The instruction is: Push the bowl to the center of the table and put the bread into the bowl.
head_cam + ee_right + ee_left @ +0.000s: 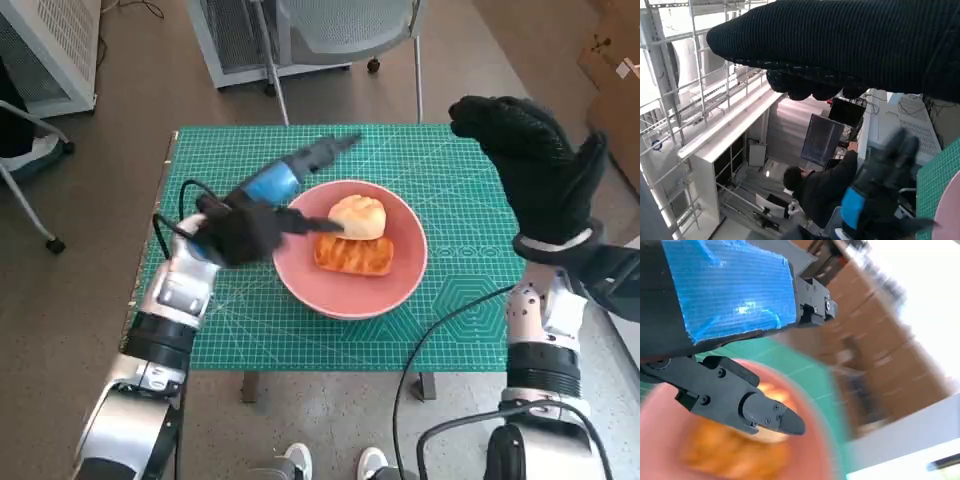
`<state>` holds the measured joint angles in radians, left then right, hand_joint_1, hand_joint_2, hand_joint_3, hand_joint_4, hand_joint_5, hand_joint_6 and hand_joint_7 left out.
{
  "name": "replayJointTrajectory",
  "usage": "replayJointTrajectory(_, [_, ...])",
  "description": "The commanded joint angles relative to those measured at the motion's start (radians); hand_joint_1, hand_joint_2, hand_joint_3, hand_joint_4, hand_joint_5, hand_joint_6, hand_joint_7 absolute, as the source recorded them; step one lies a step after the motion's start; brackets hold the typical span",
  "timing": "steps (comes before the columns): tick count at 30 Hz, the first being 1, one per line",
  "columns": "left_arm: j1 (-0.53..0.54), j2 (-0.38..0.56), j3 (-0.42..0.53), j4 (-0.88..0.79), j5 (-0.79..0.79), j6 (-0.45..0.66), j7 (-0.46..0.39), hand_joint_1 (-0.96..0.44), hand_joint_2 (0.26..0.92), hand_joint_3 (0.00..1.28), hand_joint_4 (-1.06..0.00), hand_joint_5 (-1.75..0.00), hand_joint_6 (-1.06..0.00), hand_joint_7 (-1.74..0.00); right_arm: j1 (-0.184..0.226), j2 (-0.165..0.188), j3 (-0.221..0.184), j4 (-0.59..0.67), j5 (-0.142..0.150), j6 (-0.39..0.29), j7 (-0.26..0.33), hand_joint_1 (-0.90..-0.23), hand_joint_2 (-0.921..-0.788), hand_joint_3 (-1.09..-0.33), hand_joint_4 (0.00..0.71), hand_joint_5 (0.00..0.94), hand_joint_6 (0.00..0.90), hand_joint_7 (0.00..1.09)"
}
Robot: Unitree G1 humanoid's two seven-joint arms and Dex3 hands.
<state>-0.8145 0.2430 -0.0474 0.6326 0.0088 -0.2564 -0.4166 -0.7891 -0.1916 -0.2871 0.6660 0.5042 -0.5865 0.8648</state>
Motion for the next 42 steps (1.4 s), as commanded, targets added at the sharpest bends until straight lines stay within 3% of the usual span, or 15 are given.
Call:
replayJointTrajectory(1, [0.017, -0.056, 0.107, -0.055, -0.179, -0.018, -0.043, -0.56, 0.921, 0.2, 0.0, 0.0, -0.09, 0.0, 0.012, 0.001, 0.008, -0.014, -0.022, 0.0, -0.028, -0.655, -0.921, -0.654, 0.271, 0.001, 0.36, 0.0])
replayJointTrajectory(9, [0.062, -0.109, 0.189, -0.191, -0.36, 0.049, -0.064, -0.55, 0.921, 0.29, 0.0, 0.0, -0.06, 0.0, -0.011, -0.007, 0.019, -0.012, -0.05, -0.015, -0.067, -0.645, -0.921, -0.647, 0.274, 0.002, 0.369, 0.01])
replayJointTrajectory(21, [0.124, -0.091, 0.186, -0.321, -0.344, 0.04, -0.044, -0.53, 0.921, 0.33, 0.0, 0.0, -0.05, -0.01, -0.053, -0.018, 0.024, 0.064, -0.098, -0.046, -0.103, -0.638, -0.921, -0.658, 0.273, 0.001, 0.373, 0.01])
replayJointTrajectory(42, [0.184, -0.117, 0.15, -0.386, -0.292, -0.027, -0.001, -0.48, 0.903, 0.29, 0.0, 0.0, -0.08, -0.05, -0.06, -0.023, 0.032, 0.037, -0.109, -0.002, -0.142, -0.629, -0.921, -0.655, 0.275, 0.002, 0.372, 0.0])
